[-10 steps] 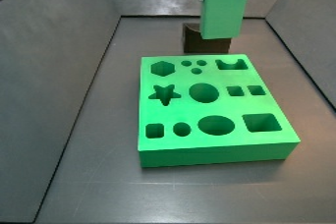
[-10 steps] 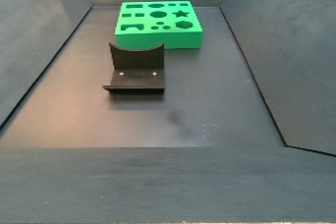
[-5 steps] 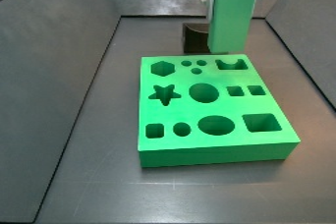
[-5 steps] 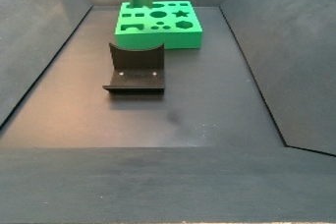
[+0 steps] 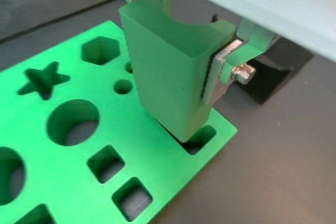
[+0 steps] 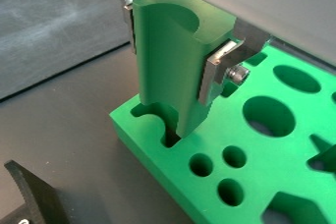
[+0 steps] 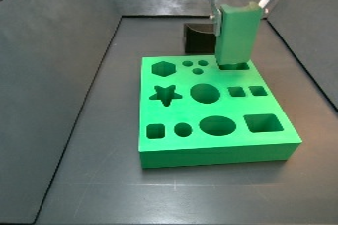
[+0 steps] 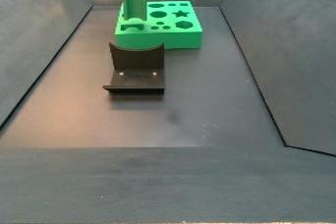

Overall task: Pick up the arch object. Move up. Rotate the arch object. Move to above the board. Insert the arch object.
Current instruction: Insert the arch object.

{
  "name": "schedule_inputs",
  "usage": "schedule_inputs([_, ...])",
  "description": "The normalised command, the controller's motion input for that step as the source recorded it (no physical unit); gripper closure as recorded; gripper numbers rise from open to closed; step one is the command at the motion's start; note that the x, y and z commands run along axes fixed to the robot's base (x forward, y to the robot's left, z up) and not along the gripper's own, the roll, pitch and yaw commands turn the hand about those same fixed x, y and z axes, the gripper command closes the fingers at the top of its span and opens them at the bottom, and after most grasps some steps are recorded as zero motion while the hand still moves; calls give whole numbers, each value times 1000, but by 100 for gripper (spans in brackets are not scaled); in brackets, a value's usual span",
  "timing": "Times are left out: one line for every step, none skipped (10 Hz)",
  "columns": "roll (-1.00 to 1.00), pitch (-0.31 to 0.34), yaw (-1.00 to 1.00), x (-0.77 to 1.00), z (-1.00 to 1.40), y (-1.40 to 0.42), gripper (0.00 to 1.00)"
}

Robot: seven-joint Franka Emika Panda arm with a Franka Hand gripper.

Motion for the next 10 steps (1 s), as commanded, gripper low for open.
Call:
schedule_inputs([0, 29, -614, 97, -234, 194, 100])
schedule_inputs([-1, 33, -469, 100, -126, 174, 100])
schedule_inputs([0, 19, -134, 49, -103, 17, 100])
schedule_inputs([0, 0, 0, -14, -106, 0, 100])
schedule_inputs([24, 0, 166, 0, -186, -100, 100])
schedule_inputs([49, 4, 271, 129, -291, -94, 100])
schedule_inputs([44, 0, 286, 94, -306, -23, 100])
schedule_inputs([51, 0, 234, 89, -277, 0, 100])
schedule_inputs([76, 0, 226, 0, -234, 0, 100])
schedule_inputs([49, 0, 203, 0, -237, 0, 100])
